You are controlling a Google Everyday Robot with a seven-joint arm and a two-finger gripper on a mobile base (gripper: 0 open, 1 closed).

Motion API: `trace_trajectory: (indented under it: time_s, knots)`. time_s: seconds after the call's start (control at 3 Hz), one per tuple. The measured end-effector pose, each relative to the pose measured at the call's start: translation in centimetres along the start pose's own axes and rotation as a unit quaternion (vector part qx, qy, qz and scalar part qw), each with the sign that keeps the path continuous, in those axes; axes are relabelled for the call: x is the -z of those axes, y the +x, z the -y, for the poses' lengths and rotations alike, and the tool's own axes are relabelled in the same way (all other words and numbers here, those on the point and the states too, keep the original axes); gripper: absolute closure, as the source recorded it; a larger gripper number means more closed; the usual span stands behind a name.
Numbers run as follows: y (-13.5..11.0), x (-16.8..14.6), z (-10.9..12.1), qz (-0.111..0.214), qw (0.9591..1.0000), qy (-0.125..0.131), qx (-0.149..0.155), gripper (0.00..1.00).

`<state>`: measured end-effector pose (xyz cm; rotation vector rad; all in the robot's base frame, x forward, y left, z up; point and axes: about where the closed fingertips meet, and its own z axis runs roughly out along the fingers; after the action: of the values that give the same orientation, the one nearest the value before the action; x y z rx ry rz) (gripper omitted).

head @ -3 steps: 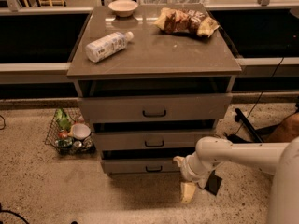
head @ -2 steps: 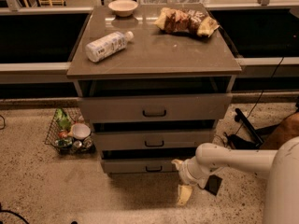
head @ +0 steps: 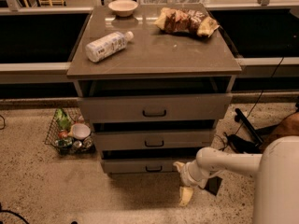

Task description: Open bottom drawer

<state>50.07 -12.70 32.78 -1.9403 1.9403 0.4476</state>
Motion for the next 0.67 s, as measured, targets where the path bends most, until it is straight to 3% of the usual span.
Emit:
trace_trajectory:
  time_s: [0.33,0.67]
  knots:
    - [2.5,-2.7,1.8,-0.006,1.0000,0.000,0.008,0.00]
    - [6.0,-5.6,7.0,0.013,0.9996,0.017,0.020,0.00]
